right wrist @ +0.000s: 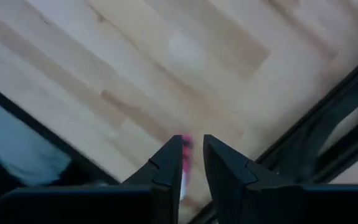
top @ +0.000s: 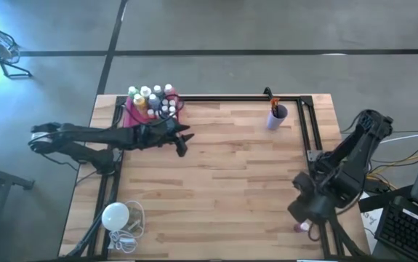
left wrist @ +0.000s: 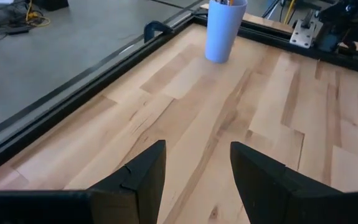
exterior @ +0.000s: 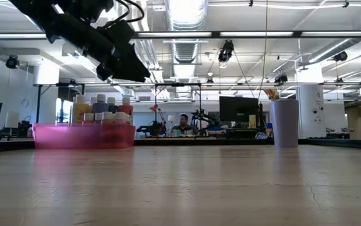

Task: Pick & Place Paint Supplies
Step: Put the small pink paint bottle into the pink bin

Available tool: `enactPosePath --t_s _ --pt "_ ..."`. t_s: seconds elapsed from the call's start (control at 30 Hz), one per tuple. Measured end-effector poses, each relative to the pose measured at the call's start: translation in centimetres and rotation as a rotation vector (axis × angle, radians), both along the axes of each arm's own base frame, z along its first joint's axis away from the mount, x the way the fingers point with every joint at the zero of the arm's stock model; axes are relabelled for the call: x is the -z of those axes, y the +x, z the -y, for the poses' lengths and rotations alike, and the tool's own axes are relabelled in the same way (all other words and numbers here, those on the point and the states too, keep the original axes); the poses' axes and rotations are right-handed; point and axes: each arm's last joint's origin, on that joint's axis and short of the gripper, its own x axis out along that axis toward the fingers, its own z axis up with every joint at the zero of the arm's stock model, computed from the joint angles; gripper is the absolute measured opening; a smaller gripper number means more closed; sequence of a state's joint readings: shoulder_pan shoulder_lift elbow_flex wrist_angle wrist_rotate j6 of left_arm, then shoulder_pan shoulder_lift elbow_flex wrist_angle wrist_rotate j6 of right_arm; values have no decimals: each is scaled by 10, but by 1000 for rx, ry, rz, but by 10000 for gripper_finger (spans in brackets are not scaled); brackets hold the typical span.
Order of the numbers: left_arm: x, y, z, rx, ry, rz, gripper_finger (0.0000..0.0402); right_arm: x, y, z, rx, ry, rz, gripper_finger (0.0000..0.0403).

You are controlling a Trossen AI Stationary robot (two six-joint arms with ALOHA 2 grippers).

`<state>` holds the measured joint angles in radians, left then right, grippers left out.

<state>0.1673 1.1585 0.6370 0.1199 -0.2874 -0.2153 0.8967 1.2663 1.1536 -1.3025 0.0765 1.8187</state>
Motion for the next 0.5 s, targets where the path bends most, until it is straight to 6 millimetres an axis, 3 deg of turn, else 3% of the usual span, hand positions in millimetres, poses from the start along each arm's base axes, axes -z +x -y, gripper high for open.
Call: enactPosePath --t_s 0.5 --pt "0 5 0 79 86 -18 184 27 -24 -34 233 194 12 120"
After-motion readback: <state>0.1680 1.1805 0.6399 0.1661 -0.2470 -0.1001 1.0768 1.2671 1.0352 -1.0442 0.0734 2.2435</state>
